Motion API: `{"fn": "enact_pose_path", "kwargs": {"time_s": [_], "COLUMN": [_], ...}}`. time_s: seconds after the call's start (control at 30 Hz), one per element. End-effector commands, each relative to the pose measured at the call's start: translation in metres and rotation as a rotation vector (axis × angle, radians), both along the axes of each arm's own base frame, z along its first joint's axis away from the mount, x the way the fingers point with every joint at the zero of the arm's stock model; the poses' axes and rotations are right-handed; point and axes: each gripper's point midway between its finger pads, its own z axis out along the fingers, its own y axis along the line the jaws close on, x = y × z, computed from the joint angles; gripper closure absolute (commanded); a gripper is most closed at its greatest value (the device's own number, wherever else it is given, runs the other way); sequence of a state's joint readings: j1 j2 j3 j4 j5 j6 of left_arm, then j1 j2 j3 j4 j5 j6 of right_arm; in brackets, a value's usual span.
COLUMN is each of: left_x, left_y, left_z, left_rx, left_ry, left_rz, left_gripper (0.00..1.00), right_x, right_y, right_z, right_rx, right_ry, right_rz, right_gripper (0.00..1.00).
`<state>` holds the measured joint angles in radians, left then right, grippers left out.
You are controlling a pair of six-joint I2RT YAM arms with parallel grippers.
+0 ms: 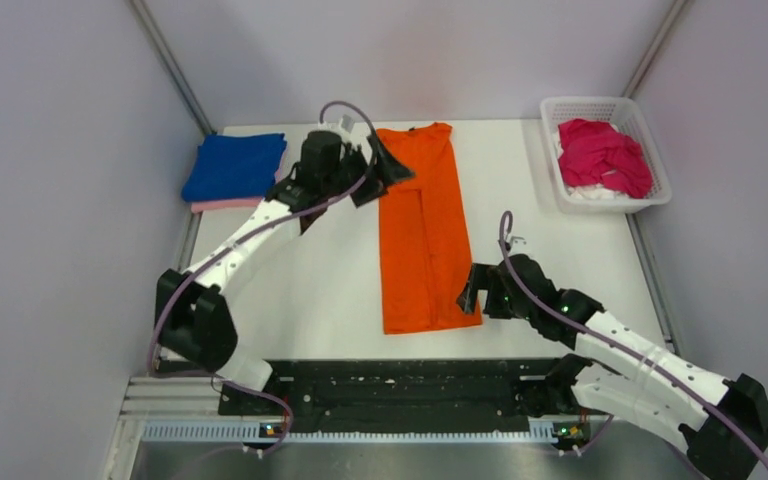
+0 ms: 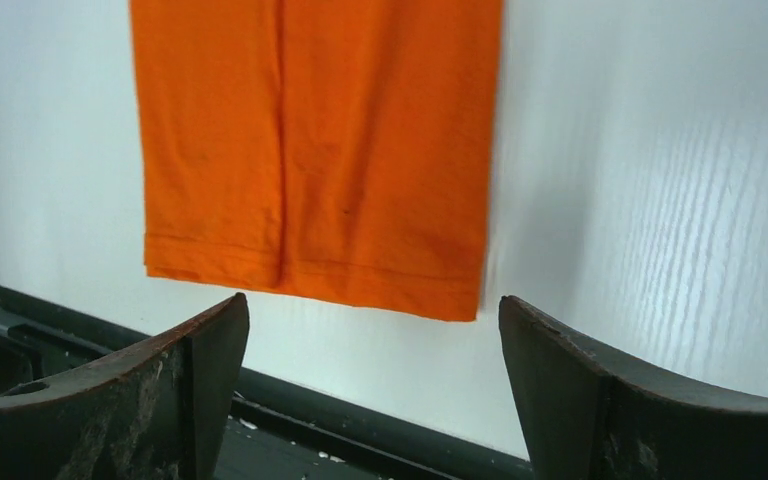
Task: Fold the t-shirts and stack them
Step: Rotate the tshirt 90 degrees, then grab the bottom of the folded rectangular tshirt with both arms
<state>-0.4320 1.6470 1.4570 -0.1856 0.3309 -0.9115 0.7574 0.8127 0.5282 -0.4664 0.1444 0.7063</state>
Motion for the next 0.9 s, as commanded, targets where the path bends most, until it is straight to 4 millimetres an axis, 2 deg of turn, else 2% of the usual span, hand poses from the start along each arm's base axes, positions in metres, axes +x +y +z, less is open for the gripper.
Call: {"fn": "enact_pose_path", "kwargs": {"time_s": [0.0,0.07,0.13,0.2,0.27,0.3,0.43,0.63,0.87], "left_x": [-0.102,-0.145,-0.178,-0.202,-0.22,-0.226,-0.24,-0.255,-0.264], "left_y": [0.013,0.023,0.031,0.035,0.037,0.04,0.047,0.043,0.033], "left_z": [-0.13,-0.156,-0.173,-0.187,-0.195,-0.197,-0.206,-0.222,-0.239], "left_rx": [0.195,0.232,0.256,0.275,0.277,0.287,0.322,0.321,0.345], "left_ry": [0.267,0.359,0.422,0.465,0.499,0.511,0.526,0.578,0.625], "left_rz": [-0.129,-0.158,-0.177,-0.194,-0.218,-0.218,-0.21,-0.247,-0.285], "left_gripper": [0.04,0.05,0.08,0.1,0.18,0.21,0.3,0.5,0.56], "right_x": [-0.003,-0.002,-0.003,-0.002,0.0,0.001,0.0,-0.006,-0.01], "right_y": [-0.012,-0.013,-0.01,-0.008,-0.006,-0.005,-0.002,-0.006,-0.008], "right_z": [-0.014,-0.019,-0.025,-0.031,-0.037,-0.04,-0.048,-0.058,-0.067], "right_rx": [-0.002,-0.018,-0.03,-0.043,-0.058,-0.065,-0.094,-0.116,-0.141], "right_ry": [0.095,0.121,0.145,0.161,0.178,0.19,0.228,0.243,0.265], "right_rz": [-0.071,-0.073,-0.056,-0.039,-0.029,-0.021,0.015,0.03,0.051], "right_gripper": [0.08,0.11,0.16,0.24,0.37,0.44,0.54,0.6,0.65]}}
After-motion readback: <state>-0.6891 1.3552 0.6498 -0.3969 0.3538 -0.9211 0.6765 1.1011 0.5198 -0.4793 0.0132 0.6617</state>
